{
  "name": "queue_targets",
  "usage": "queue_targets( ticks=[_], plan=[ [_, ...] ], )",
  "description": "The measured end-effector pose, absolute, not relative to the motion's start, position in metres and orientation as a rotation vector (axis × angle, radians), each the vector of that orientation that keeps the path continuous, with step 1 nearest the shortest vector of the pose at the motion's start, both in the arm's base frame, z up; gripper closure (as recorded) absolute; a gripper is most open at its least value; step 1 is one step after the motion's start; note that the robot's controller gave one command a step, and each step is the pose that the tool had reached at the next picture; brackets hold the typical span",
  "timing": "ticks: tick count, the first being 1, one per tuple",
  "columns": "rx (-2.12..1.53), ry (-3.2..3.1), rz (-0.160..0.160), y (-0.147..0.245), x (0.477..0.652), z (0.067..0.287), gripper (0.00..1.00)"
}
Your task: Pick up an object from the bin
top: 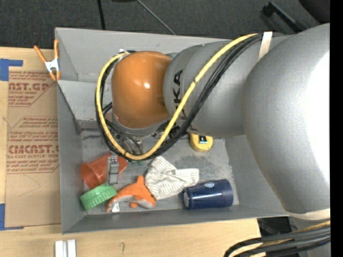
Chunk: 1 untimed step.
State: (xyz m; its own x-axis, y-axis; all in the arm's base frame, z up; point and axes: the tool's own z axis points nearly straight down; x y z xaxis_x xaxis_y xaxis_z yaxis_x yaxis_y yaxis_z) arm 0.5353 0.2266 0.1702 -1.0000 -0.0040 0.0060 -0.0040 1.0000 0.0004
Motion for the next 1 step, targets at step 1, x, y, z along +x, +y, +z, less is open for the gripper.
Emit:
queue_targets(
  ticks=[1],
  plan=[
    [0.002,-3.142,-0.003,0.2253,0.5371,0.1751,0.00]
  ],
)
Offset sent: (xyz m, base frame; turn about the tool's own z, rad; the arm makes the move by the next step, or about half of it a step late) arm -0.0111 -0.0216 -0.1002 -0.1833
